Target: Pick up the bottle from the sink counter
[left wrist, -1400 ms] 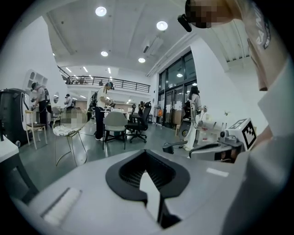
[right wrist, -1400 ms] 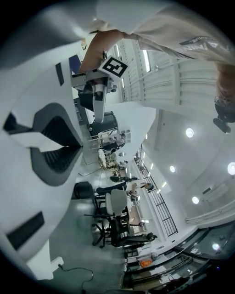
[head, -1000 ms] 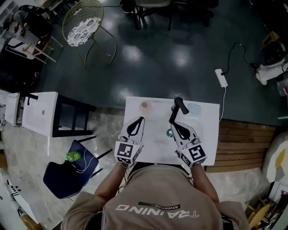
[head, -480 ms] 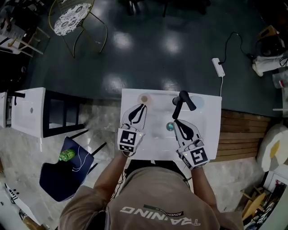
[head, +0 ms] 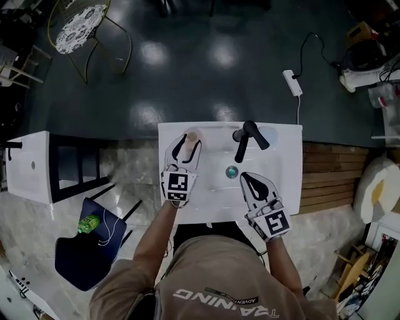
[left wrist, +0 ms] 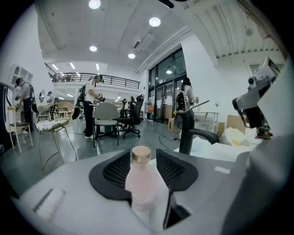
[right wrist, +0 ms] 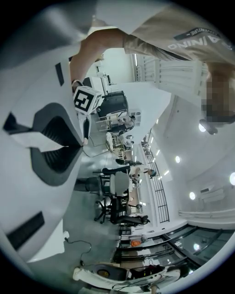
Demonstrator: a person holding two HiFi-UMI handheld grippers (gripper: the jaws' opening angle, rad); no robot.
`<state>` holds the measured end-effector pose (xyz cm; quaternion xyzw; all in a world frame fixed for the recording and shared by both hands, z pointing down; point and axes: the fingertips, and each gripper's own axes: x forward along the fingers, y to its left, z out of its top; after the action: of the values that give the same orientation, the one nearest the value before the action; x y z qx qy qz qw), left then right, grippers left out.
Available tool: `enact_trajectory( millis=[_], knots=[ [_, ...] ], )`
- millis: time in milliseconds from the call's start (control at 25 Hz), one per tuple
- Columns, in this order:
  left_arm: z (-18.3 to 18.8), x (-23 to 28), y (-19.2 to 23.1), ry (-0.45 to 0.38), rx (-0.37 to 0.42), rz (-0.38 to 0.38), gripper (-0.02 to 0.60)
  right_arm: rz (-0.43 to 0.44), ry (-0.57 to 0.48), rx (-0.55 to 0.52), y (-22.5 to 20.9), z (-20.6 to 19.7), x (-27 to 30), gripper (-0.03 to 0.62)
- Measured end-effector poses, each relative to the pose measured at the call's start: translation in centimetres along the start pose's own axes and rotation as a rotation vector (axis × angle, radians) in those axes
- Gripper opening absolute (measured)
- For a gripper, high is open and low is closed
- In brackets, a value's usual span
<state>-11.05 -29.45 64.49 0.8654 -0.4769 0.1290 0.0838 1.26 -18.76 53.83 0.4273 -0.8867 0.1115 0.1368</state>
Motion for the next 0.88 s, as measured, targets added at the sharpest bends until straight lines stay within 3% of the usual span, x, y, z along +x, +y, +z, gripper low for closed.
enact_trajectory(
  millis=[200,440,880],
  knots=[
    [-0.4,0.7,0.4,-0.001,0.019,0.01,0.161,-0.015,0.086,0.042,0.2,-1.2,-0.1,0.008],
    [-0.3,0.9,0.6,-0.038,0.022,0.024,0.16,0.023,0.006,0.026,-0.1,-0.4,1.3,0.008],
    [-0.6,1.0,0.3,-0.08,0.062,0.025,0.135,0.003,0.038,0.049,-0.6,-1.3,1.4,0.008]
  ],
)
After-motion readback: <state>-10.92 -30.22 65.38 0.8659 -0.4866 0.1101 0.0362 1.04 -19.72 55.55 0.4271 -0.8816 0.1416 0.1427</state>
